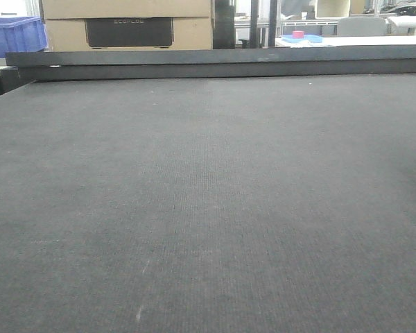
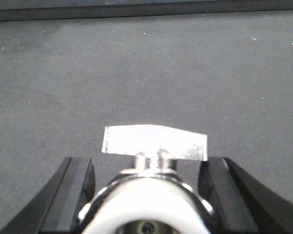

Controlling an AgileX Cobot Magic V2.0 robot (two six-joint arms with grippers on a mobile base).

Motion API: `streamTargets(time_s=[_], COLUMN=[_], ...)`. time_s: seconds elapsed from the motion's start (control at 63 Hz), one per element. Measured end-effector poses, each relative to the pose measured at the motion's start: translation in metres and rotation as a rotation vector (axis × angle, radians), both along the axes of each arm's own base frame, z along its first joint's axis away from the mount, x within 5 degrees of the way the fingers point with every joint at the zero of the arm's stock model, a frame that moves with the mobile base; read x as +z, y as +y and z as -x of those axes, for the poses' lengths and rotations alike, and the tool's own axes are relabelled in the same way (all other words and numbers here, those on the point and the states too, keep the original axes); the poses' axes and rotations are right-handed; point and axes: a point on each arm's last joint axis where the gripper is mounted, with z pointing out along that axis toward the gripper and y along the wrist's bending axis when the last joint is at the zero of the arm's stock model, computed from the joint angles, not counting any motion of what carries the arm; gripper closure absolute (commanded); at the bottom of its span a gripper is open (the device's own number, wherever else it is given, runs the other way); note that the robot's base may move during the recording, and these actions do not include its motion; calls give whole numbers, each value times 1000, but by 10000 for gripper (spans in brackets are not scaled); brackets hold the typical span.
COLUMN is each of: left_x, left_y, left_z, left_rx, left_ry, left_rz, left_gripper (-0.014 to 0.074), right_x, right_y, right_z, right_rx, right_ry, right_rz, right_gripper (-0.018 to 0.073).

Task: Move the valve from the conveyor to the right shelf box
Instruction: 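Drive the base to the steel shelf of blue bins, holding the valve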

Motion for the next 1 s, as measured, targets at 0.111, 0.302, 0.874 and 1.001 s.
streamTargets(time_s=[0.111,0.302,0.874,1.001], left_x=[0,0,0,0], left_y=[0,0,0,0], left_z=[0,0,1,1], left_rx=[0,0,0,0], left_ry=[0,0,-1,-1], left_rz=[0,0,0,0], left_gripper=[708,708,708,708], right_x=[0,0,0,0], right_y=[0,0,0,0], right_z=[0,0,0,0], right_rx=[0,0,1,1], right_ry=[0,0,0,0], right_rz=[0,0,2,2], right_gripper=[722,722,722,722])
